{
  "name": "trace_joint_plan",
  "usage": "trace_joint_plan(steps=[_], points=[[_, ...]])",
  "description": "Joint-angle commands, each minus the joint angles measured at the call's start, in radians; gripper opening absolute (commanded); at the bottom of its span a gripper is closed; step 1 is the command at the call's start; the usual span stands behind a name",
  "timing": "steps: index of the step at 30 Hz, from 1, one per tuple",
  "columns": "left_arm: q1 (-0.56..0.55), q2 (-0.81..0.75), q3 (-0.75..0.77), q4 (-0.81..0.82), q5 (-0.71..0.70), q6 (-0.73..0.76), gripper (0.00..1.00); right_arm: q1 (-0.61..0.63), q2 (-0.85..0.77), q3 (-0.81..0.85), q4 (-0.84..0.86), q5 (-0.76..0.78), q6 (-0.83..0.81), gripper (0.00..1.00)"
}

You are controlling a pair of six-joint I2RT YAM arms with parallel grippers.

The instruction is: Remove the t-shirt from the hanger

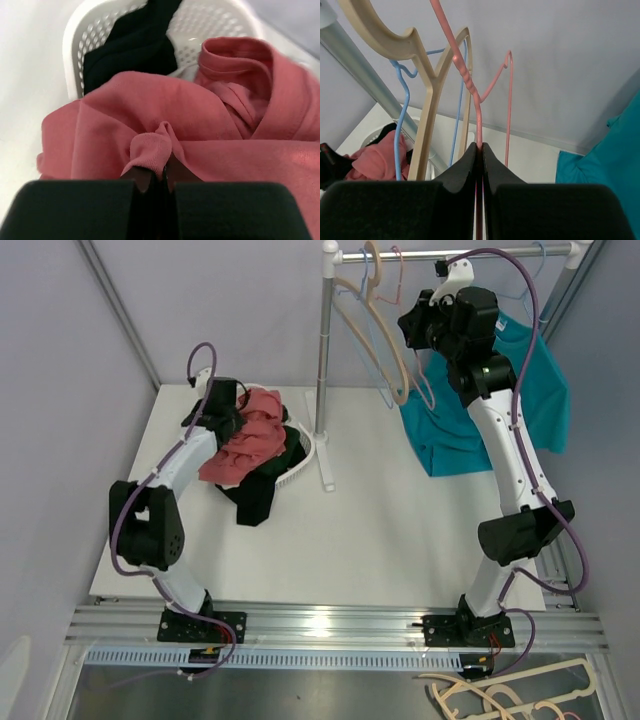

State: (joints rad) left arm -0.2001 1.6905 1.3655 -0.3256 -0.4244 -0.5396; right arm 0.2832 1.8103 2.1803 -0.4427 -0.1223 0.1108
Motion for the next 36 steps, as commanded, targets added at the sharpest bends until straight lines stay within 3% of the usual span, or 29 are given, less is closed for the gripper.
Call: trace_joint_plan(steps=[1, 2, 5, 6, 11, 13, 16, 17, 18, 22, 24, 28, 29, 32, 36], points=[[0.085, 0.104, 0.063, -0.131, 0.197, -0.134, 0.01, -0.007, -0.069, 0.004, 0.016, -0.005, -0.016, 0.09], [0.094, 0.170, 0.116, -0.154, 0.226, -0.141, 0.01, -0.007, -0.083, 0.003, 0.016, -0.001, -0.014, 0.17], [0.103, 0.271, 0.174, -0.201, 0.303, -0.140, 0.01, -0.007, -0.112, -0.002, 0.016, 0.026, -0.016, 0.25], [0.103, 0.287, 0.188, -0.207, 0.312, -0.141, 0.01, -0.007, -0.121, 0.001, 0.009, 0.047, -0.017, 0.35], [0.107, 0.317, 0.215, -0.202, 0.338, -0.143, 0.01, -0.013, -0.192, 0.013, -0.016, 0.121, -0.060, 0.50], [0.110, 0.314, 0.221, -0.196, 0.351, -0.140, 0.06, -0.021, -0.218, 0.024, -0.036, 0.229, -0.092, 0.50], [0.114, 0.321, 0.237, -0.199, 0.372, -0.131, 0.17, -0.082, -0.213, 0.076, -0.106, 0.256, -0.102, 0.51], [0.116, 0.327, 0.239, -0.198, 0.374, -0.129, 0.37, -0.105, -0.209, 0.088, -0.129, 0.257, -0.091, 0.51], [0.126, 0.339, 0.247, -0.199, 0.383, -0.129, 0.43, -0.154, -0.198, 0.110, -0.166, 0.256, -0.079, 0.51], [0.152, 0.342, 0.262, -0.198, 0.472, -0.137, 0.48, -0.259, -0.151, 0.179, -0.237, 0.204, -0.034, 0.52], [0.154, 0.324, 0.248, -0.178, 0.470, -0.140, 0.54, -0.276, -0.117, 0.232, -0.298, 0.269, -0.040, 0.57], [0.151, 0.238, 0.207, -0.132, 0.458, -0.125, 0.76, -0.334, -0.068, 0.288, -0.337, 0.316, -0.066, 0.70], [0.149, 0.198, 0.190, -0.122, 0.449, -0.112, 0.87, -0.344, -0.068, 0.273, -0.335, 0.311, -0.066, 0.72], [0.148, 0.123, 0.178, -0.122, 0.389, -0.086, 1.00, -0.386, -0.071, 0.233, -0.323, 0.270, -0.063, 0.78], [0.125, 0.005, 0.149, -0.113, 0.322, -0.065, 0.99, -0.427, -0.068, 0.187, -0.292, 0.196, -0.065, 0.81]])
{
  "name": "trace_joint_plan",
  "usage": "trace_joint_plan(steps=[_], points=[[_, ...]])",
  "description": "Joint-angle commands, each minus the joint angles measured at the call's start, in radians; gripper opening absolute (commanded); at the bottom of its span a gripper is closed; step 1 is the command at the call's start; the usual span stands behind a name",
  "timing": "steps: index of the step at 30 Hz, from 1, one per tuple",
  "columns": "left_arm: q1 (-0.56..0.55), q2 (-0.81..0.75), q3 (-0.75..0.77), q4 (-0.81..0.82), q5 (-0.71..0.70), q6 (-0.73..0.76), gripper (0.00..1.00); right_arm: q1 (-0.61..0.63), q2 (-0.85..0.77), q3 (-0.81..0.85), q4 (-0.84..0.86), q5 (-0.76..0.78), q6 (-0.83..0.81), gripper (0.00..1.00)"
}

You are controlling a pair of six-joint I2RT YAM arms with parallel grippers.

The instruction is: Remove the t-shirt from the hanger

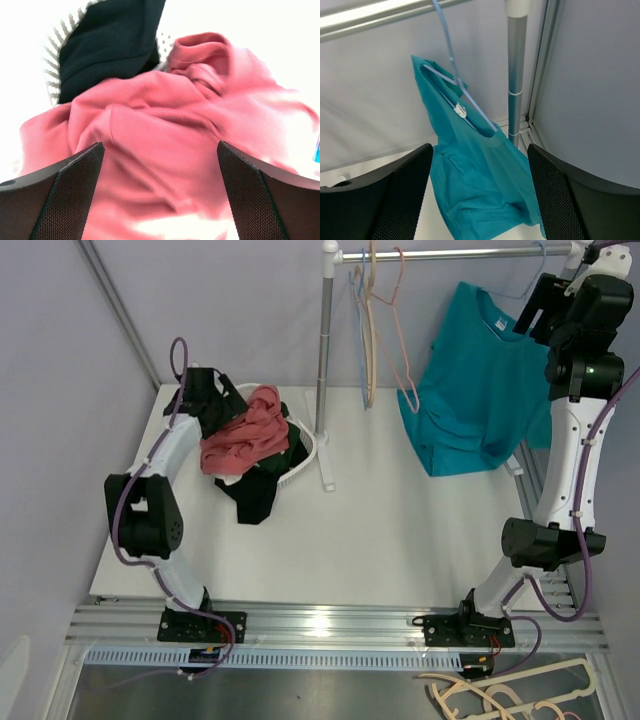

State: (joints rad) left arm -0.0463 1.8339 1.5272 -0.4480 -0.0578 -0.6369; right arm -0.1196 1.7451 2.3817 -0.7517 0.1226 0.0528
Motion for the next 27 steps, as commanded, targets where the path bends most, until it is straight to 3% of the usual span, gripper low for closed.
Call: trace_joint_plan(steps=[1, 5, 8, 12, 17, 21, 25, 27], points=[[-0.038, -0.168, -0.033, 0.012, -0.084, 0.039, 0.99, -0.031, 0.001, -0.024, 0.023, -0.064, -0.013, 0.81], [-0.096, -0.324, -0.117, 0.109, -0.093, 0.115, 0.99, -0.057, 0.013, -0.050, 0.057, -0.107, -0.039, 0.82], [-0.151, -0.452, -0.200, 0.254, -0.042, 0.161, 0.99, -0.078, 0.042, -0.041, 0.078, -0.156, -0.042, 0.83], [-0.259, -0.573, -0.283, 0.415, -0.074, 0.224, 1.00, -0.086, 0.073, -0.036, 0.113, -0.179, -0.050, 0.85], [-0.300, -0.617, -0.277, 0.401, -0.077, 0.264, 0.99, -0.095, 0.149, 0.011, 0.112, -0.202, -0.045, 0.83], [-0.320, -0.628, -0.288, 0.419, -0.102, 0.281, 1.00, -0.095, 0.172, -0.007, 0.130, -0.238, -0.037, 0.73], [-0.322, -0.608, -0.280, 0.405, -0.109, 0.284, 0.99, -0.095, 0.183, -0.009, 0.143, -0.290, -0.022, 0.54], [-0.332, -0.616, -0.285, 0.416, -0.120, 0.290, 1.00, -0.095, 0.169, -0.021, 0.161, -0.307, -0.019, 0.55]])
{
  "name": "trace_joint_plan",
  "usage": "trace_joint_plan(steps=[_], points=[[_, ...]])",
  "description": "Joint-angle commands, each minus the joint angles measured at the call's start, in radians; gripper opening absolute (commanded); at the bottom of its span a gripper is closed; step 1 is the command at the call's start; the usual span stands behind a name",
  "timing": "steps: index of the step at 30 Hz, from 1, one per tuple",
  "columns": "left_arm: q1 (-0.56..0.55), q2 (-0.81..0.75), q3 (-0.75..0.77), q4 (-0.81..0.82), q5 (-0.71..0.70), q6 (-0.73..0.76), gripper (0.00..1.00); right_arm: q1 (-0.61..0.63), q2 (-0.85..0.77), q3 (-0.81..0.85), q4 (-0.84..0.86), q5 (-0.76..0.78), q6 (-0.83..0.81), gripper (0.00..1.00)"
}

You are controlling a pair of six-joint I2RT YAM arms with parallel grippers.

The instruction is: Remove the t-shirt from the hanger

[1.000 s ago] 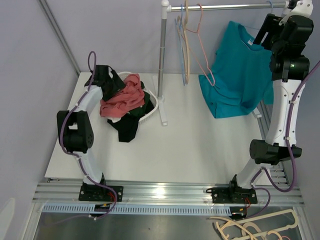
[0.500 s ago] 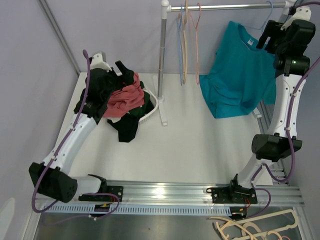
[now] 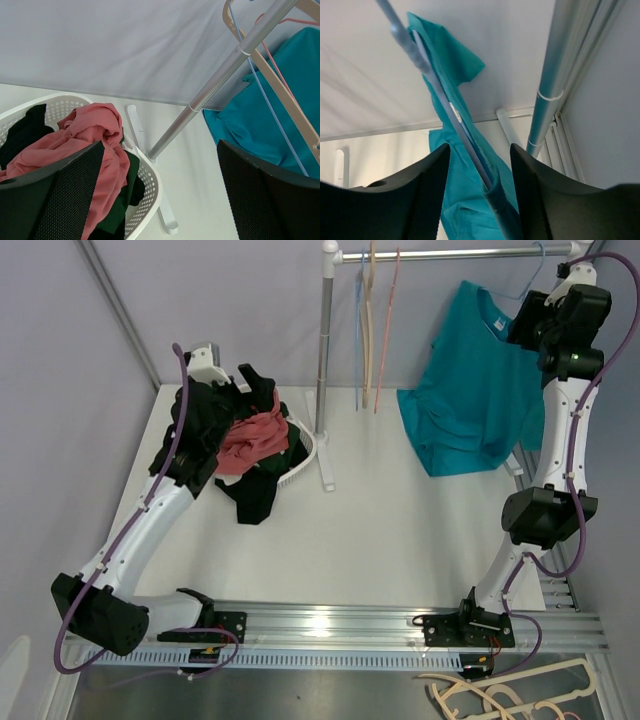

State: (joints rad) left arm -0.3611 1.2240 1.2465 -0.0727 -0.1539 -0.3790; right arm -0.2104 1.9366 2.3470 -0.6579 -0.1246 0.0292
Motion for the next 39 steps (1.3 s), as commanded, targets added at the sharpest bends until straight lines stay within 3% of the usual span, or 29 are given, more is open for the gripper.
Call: trace_joint_plan(steps=[1, 7, 12, 15, 20, 21, 22, 25, 27, 30, 39], points=[[-0.022, -0.012, -0.009, 0.050, -0.027, 0.037, 1.00, -0.006, -0.028, 0.005, 0.076, -0.066, 0.006, 0.57], [-0.048, -0.023, -0.021, 0.051, -0.058, 0.069, 1.00, -0.004, -0.047, 0.037, 0.096, -0.107, 0.017, 0.59], [-0.059, -0.021, -0.022, 0.050, -0.065, 0.075, 0.99, -0.004, -0.047, 0.054, 0.093, -0.142, 0.052, 0.53], [-0.065, -0.018, -0.022, 0.044, -0.067, 0.078, 1.00, -0.004, -0.042, 0.054, 0.104, -0.138, 0.054, 0.45], [-0.084, -0.011, -0.030, 0.048, -0.078, 0.078, 0.99, -0.004, -0.037, 0.052, 0.124, -0.145, 0.054, 0.42], [-0.085, -0.006, -0.029, 0.050, -0.075, 0.077, 0.99, -0.004, -0.036, 0.051, 0.129, -0.150, 0.052, 0.40], [-0.085, -0.003, -0.035, 0.050, -0.070, 0.072, 1.00, -0.006, -0.033, 0.055, 0.132, -0.150, 0.060, 0.31], [-0.093, 0.011, -0.030, 0.050, -0.068, 0.072, 0.99, -0.006, -0.027, 0.054, 0.144, -0.142, 0.067, 0.28], [-0.101, 0.015, -0.030, 0.051, -0.070, 0.075, 0.99, -0.006, -0.025, 0.054, 0.153, -0.145, 0.067, 0.21], [-0.104, 0.022, -0.032, 0.060, -0.047, 0.078, 0.99, -0.003, -0.027, 0.054, 0.175, -0.162, 0.081, 0.00], [-0.136, 0.022, -0.024, 0.062, -0.056, 0.106, 0.99, -0.003, -0.027, 0.097, 0.199, -0.213, 0.133, 0.00]])
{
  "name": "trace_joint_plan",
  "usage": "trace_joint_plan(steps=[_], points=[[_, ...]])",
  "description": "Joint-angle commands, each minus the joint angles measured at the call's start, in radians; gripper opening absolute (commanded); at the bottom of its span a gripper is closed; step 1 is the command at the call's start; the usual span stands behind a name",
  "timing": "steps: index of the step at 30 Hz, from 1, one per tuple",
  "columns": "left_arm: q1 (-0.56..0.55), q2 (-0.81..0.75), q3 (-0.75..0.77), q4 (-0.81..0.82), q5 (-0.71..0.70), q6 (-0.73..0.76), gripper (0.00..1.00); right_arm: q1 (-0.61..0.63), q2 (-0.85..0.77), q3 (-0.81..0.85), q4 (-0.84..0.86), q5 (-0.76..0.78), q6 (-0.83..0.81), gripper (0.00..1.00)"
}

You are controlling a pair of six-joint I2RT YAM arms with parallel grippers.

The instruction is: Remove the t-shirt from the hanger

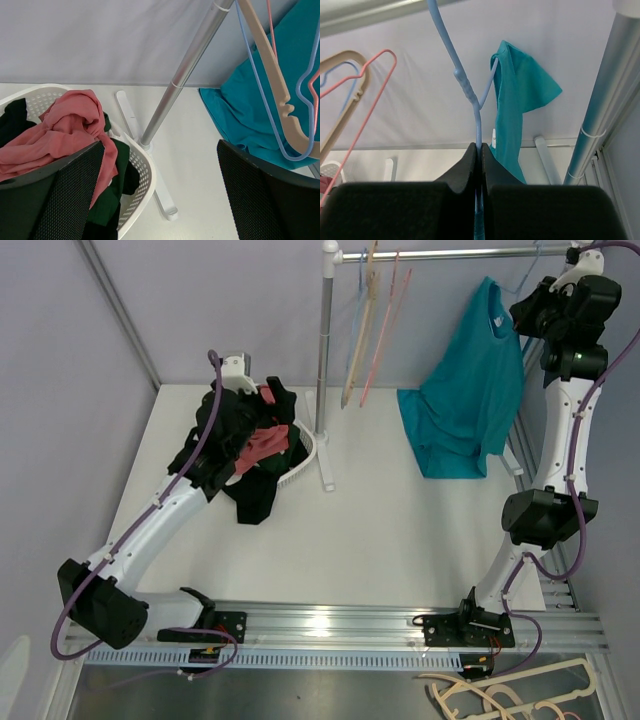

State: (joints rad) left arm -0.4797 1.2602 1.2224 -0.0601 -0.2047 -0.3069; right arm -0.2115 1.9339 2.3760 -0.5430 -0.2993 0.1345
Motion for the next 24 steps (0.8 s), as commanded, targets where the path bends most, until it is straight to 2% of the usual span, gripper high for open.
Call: trace_joint_plan(steps=[1, 6, 11, 15, 21, 24], points=[[-0.022, -0.019, 0.000, 0.051, -0.007, 0.037, 0.99, -0.002, -0.026, 0.075, 0.084, -0.043, 0.033, 0.00], [-0.042, -0.039, 0.005, 0.052, -0.013, 0.035, 0.99, 0.000, -0.036, 0.140, 0.084, -0.087, 0.077, 0.00], [-0.085, -0.067, 0.008, 0.052, -0.032, 0.071, 1.00, 0.021, -0.090, 0.100, 0.069, -0.103, 0.070, 0.00], [-0.151, -0.105, -0.015, 0.114, -0.050, 0.150, 0.99, 0.043, -0.188, -0.020, 0.068, -0.112, 0.077, 0.00], [-0.315, -0.169, -0.049, 0.175, -0.119, 0.285, 1.00, 0.098, -0.337, -0.231, 0.072, -0.078, 0.080, 0.00], [-0.382, -0.186, -0.050, 0.178, -0.087, 0.296, 0.99, 0.103, -0.407, -0.285, 0.049, -0.074, 0.085, 0.00]])
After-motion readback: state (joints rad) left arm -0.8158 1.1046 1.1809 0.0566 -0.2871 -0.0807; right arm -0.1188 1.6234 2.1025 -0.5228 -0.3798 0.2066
